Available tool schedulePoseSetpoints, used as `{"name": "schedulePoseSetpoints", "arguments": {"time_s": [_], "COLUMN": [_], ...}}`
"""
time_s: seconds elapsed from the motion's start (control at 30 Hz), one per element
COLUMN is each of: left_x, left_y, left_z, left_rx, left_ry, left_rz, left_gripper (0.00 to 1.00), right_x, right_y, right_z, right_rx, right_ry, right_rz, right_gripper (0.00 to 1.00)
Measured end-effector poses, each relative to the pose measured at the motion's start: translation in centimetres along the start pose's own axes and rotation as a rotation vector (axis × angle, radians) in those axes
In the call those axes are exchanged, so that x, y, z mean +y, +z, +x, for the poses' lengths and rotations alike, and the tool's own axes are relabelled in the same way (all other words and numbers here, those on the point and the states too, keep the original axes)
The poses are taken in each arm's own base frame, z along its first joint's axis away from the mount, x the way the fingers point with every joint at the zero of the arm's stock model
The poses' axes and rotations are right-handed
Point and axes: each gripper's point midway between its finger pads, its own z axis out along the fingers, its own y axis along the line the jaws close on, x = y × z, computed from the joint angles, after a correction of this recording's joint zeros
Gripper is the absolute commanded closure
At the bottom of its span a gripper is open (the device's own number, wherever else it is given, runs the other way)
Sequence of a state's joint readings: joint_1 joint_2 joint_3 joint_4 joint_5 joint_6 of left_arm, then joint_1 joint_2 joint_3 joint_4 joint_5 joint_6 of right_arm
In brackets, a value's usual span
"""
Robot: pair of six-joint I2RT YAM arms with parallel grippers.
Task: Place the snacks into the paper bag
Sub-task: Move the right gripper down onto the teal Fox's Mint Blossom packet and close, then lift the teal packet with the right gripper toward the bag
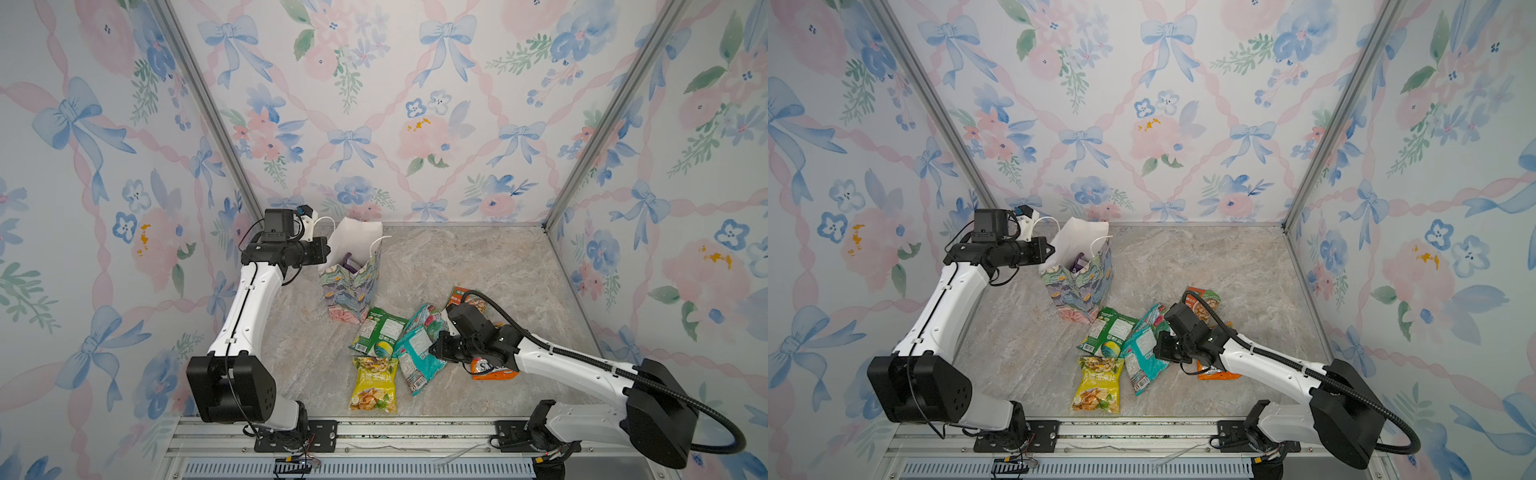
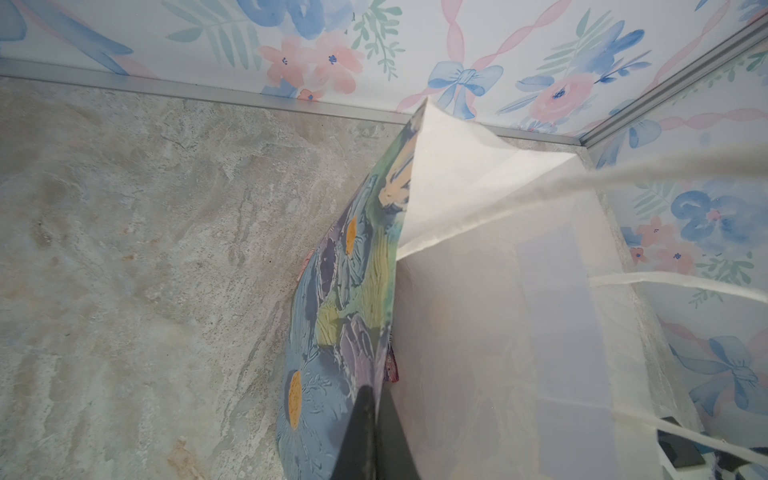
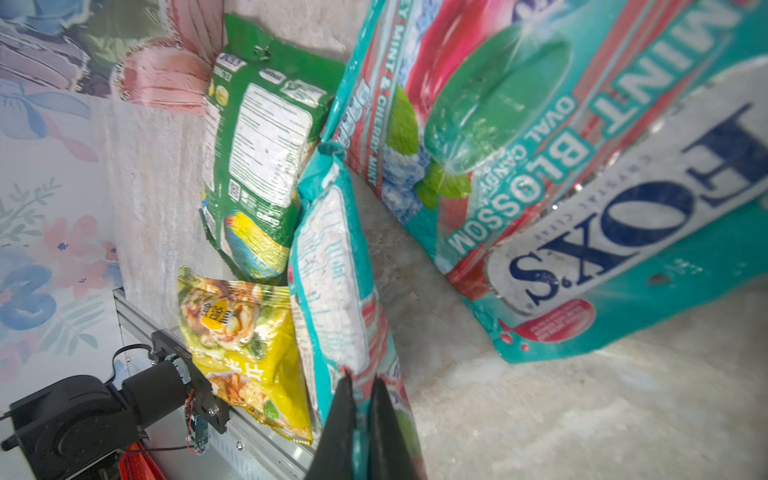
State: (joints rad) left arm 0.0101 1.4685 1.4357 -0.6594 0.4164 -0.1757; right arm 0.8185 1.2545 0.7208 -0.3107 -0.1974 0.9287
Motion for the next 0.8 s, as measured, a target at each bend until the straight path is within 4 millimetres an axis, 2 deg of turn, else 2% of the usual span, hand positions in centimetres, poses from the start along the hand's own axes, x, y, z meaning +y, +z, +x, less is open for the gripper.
{"name": "schedulePoseSetpoints", "arguments": {"time_s": [0.43, 0.8], "left_x": [0.0, 0.0], "left_y": [0.0, 0.0], "left_z": [0.0, 0.0], "left_rx": [0.0, 0.001], "left_ry": [0.0, -0.001], "left_rz": [0.0, 0.001], "left_gripper": [1.0, 1.0], "right_x": [3.0, 5.7], "right_y": [-3.6, -7.3], "right_z": [-4.2, -10.9], "right_rx": [-0.114, -0.339], "right_ry": [-0.016, -0.041], "right_rz": [-0.04, -0.064], "right_gripper": [1.0, 1.0]}}
